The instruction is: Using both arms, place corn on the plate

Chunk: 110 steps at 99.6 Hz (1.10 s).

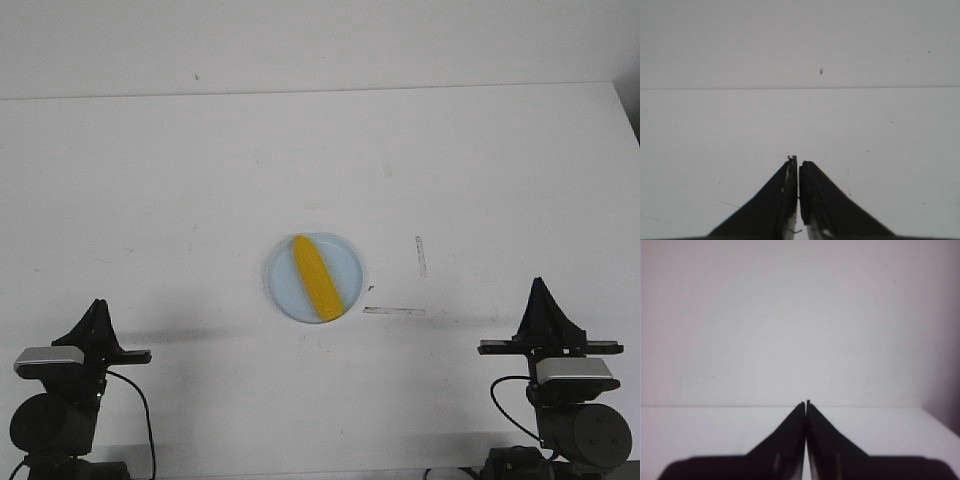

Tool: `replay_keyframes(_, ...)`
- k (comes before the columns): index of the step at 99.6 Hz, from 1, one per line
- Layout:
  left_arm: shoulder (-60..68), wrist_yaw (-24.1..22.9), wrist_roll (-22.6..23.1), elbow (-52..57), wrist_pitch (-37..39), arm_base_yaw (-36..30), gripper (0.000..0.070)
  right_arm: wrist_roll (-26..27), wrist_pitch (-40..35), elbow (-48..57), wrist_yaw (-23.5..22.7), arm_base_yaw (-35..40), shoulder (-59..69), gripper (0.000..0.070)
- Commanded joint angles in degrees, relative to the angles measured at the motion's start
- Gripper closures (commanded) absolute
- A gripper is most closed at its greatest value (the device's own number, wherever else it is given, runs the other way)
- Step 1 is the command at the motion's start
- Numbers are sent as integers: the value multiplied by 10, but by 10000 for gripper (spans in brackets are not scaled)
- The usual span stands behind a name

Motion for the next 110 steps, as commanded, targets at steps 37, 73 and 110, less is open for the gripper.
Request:
replay_keyframes(37, -1, 0, 3, 1, 7, 0, 699, 51, 5, 1, 0, 0, 0, 700)
replay_keyframes(73, -26, -7, 5, -3, 2, 3, 699, 51, 5, 1, 0, 0, 0, 700)
replay_keyframes(110, -121, 5, -36, -125, 95, 18, 699, 51, 5, 1, 0, 0, 0, 700)
